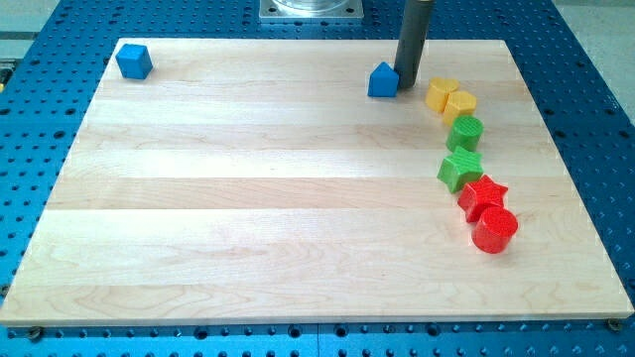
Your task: Place the triangle bottom right to the cube
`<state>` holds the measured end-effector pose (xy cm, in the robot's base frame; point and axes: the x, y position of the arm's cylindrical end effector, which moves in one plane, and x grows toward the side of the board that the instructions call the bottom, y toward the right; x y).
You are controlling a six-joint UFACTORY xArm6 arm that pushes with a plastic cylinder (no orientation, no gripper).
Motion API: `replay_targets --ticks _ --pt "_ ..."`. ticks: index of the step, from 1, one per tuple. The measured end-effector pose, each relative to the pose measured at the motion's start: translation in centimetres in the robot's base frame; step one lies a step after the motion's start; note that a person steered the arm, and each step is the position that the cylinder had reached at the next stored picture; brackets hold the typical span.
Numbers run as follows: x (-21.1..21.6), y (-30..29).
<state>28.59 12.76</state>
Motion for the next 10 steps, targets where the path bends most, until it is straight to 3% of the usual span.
replay_targets --ticks 1,3,4,5,6,8,9,10 --pt "0.0 3.6" --pt "1.8 -14.0" --pt "2.2 -18.0" --pt "2.7 -12.5" --pt "5.0 -18.2" --pt "3.2 -25.9" --pt "4.4 -20.9" --pt "9.0 -22.9"
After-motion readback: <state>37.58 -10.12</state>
